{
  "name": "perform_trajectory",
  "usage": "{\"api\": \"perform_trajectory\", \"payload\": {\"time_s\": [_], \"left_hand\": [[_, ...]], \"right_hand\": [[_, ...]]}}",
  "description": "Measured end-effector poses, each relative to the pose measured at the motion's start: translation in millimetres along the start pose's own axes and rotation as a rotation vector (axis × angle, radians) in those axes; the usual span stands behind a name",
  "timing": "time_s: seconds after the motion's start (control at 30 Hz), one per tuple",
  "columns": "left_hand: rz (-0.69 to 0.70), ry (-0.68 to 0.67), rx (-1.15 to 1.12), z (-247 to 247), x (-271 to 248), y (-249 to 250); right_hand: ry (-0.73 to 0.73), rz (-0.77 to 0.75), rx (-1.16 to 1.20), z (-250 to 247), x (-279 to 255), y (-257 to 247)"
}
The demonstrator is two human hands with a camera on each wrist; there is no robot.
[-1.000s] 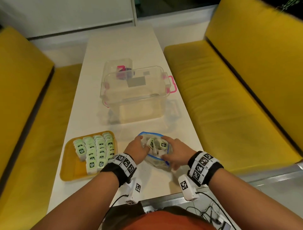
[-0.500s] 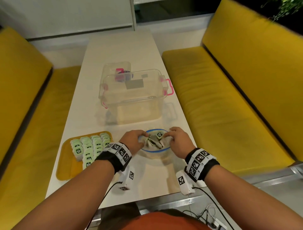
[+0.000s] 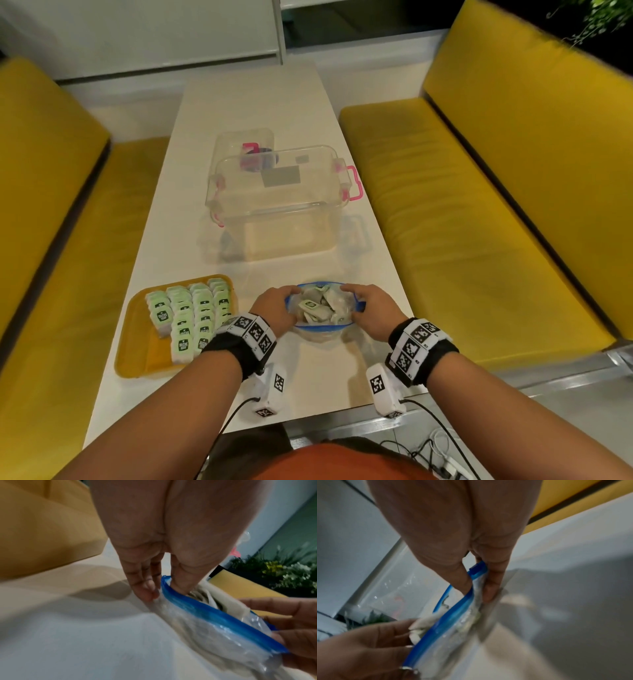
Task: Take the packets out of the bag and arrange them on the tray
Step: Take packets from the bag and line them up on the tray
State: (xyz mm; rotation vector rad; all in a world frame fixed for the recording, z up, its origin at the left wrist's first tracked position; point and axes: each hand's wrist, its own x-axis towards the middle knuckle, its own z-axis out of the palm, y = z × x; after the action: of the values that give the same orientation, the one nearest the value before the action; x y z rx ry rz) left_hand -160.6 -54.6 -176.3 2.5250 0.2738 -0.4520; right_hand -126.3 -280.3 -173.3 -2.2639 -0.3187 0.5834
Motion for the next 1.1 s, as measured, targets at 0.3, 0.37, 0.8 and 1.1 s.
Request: {"api": "perform_trajectory", "payload": {"time_s": [0.3, 0.37, 0.8, 1.1], "left_hand": [[-0.081, -0.017, 0.228, -11.7, -1.8, 18.5], [-0.08, -0.01, 0.236, -14.8, -2.9, 23.9], [-0.105, -0.015, 0.413, -11.0, -13.3, 33.1], [-0.055, -0.077, 0.427, -4.3, -14.8, 36.8]], "right_hand": [[-0.063, 0.035, -0.132, 10.1, 2.0, -2.4], [-0.058, 0.027, -0.131, 11.4, -0.4, -1.8], [0.026, -0.066, -0.229, 0.4, -10.1, -20.8], [-0.056, -0.048, -0.244, 2.3, -10.4, -25.6]]}}
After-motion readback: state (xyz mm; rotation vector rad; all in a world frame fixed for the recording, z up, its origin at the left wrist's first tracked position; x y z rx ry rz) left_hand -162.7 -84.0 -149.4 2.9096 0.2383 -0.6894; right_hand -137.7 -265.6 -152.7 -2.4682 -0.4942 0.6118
